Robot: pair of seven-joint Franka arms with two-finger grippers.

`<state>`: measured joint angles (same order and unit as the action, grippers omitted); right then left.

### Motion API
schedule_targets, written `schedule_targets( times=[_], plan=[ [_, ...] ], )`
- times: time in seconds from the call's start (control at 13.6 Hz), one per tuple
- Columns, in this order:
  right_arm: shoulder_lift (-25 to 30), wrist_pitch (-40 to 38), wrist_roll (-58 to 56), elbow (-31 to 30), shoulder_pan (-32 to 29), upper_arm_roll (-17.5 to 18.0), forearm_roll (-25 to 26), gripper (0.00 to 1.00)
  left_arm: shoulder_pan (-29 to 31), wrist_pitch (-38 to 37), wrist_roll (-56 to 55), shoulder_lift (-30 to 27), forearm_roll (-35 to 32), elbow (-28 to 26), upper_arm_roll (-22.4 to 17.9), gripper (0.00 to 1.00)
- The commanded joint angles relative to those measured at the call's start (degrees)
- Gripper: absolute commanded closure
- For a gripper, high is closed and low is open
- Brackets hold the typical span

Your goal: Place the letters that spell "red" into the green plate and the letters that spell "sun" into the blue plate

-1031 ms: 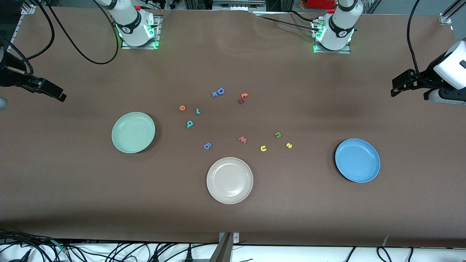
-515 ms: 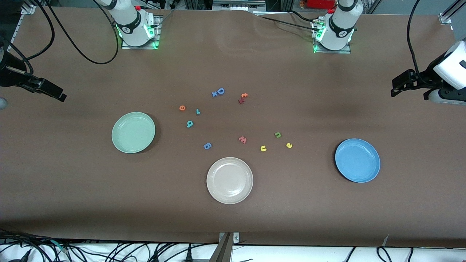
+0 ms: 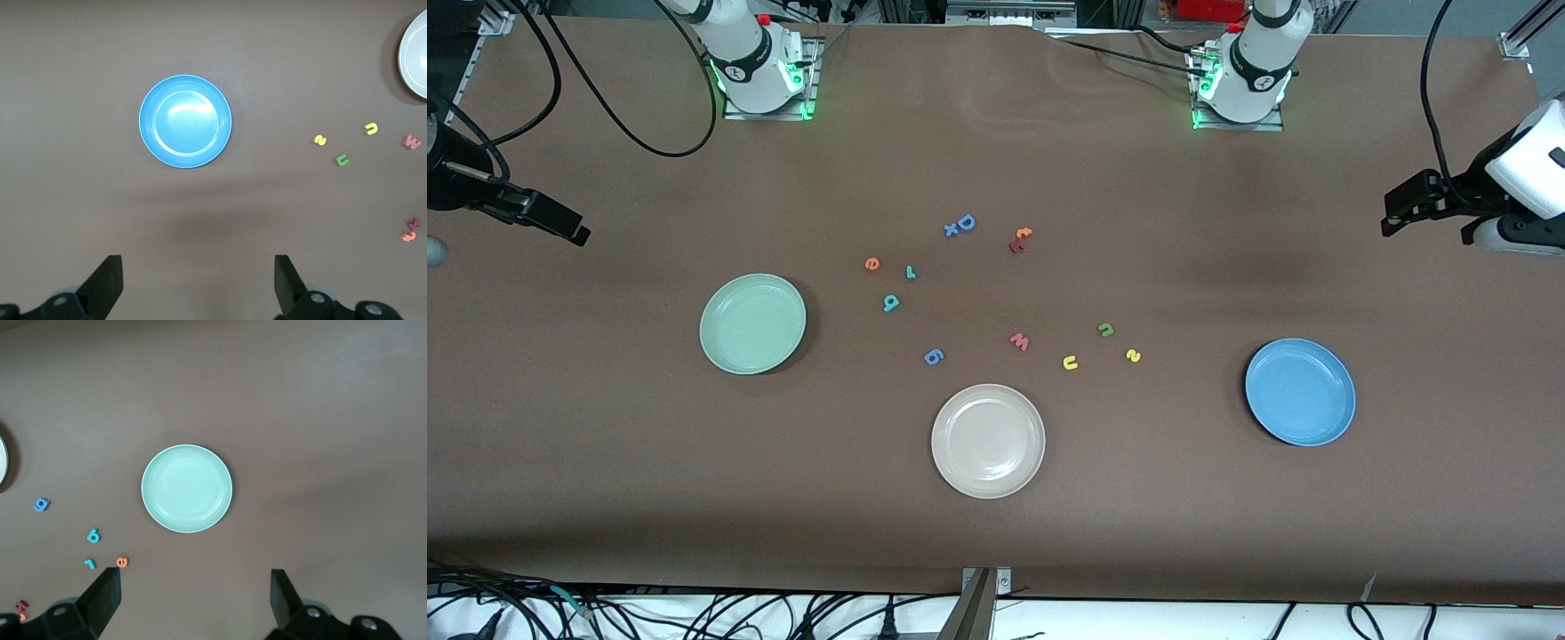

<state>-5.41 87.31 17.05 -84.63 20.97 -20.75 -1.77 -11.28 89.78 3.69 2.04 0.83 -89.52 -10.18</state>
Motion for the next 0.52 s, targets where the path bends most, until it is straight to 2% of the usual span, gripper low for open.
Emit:
schedule_targets(
  times=[0.0,0.44],
  plan=[
    [0.8,-1.3,0.1,0.0,-0.2,0.1,-0.3,0.0,-0.4,-0.2,1.0,0.2,-0.9,0.5,-0.1,0.0],
    [0.9,-1.7,-0.3,0.0,-0.2,0.1,-0.3,0.0,-0.4,-0.2,0.9,0.2,-0.9,0.5,-0.1,0.0]
  ],
)
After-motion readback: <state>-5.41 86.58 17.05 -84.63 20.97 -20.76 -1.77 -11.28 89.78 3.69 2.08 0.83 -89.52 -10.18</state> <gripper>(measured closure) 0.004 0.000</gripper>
